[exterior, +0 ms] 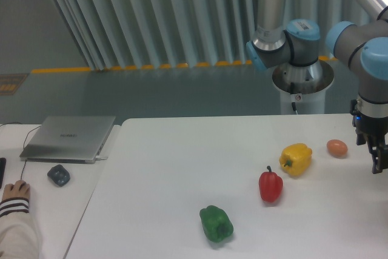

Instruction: Place the red peppers in a basket

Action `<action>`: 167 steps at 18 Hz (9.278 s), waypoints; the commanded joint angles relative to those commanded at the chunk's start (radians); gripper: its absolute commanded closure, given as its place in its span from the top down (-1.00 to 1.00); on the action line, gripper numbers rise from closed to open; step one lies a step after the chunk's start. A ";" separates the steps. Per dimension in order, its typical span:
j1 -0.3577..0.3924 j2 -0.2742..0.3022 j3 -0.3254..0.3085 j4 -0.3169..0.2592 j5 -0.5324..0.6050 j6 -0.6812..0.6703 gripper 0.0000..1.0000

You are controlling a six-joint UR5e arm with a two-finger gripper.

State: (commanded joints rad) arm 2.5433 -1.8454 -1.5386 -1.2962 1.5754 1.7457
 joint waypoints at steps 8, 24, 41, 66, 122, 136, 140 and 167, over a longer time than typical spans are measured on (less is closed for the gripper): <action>0.002 0.002 -0.053 0.050 -0.030 -0.021 1.00; 0.009 0.017 -0.110 0.123 -0.115 -0.245 1.00; -0.198 -0.046 -0.101 0.210 -0.114 -1.116 1.00; -0.360 -0.104 -0.109 0.210 -0.025 -1.424 1.00; 0.008 -0.178 0.147 0.307 0.198 -0.572 0.15; 0.081 -0.222 0.135 0.350 0.222 -0.633 0.22; 0.077 -0.236 0.135 0.353 0.222 -0.689 0.31; 0.014 -0.111 0.008 0.255 0.167 -0.469 1.00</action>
State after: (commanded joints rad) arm 2.5571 -1.9559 -1.5309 -1.0411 1.7428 1.2762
